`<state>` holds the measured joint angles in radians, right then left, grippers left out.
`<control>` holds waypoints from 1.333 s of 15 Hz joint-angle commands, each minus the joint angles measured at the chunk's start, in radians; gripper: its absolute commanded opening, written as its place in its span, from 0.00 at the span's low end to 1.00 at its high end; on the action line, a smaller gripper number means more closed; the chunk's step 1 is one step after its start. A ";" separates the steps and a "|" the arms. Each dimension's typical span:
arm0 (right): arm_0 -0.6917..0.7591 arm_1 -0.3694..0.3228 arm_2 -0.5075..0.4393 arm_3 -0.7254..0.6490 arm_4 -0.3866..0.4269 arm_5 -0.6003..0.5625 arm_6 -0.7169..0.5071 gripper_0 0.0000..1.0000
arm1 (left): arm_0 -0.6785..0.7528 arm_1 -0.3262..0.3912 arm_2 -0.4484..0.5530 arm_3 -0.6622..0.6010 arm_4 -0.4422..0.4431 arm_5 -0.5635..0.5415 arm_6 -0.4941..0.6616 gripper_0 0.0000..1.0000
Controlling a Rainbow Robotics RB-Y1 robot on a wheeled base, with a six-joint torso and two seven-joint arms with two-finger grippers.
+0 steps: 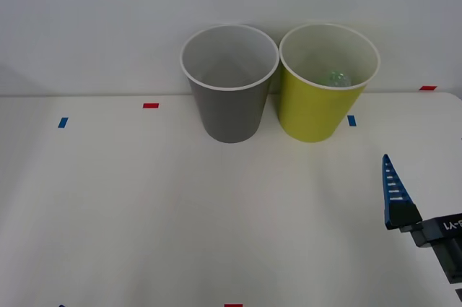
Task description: Put cans in the gray bin and PET bottles in the light green bin.
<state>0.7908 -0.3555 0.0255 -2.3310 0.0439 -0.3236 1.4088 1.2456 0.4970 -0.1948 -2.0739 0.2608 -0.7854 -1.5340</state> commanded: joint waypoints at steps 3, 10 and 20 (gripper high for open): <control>0.096 -0.003 0.010 0.140 -0.064 -0.195 0.036 1.00 | 0.000 0.000 0.000 0.000 0.000 0.000 0.000 0.97; 0.320 -0.089 0.024 0.140 -0.207 -0.345 0.029 1.00 | 0.000 0.000 0.000 0.000 0.000 0.000 0.000 0.97; 0.450 -0.089 0.054 0.140 -0.260 -0.370 0.024 1.00 | 0.000 0.000 0.000 0.000 0.000 0.000 0.000 0.97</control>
<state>1.2343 -0.4463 0.0786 -2.1906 -0.2168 -0.6929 1.4335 1.2456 0.4970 -0.1948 -2.0739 0.2608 -0.7854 -1.5340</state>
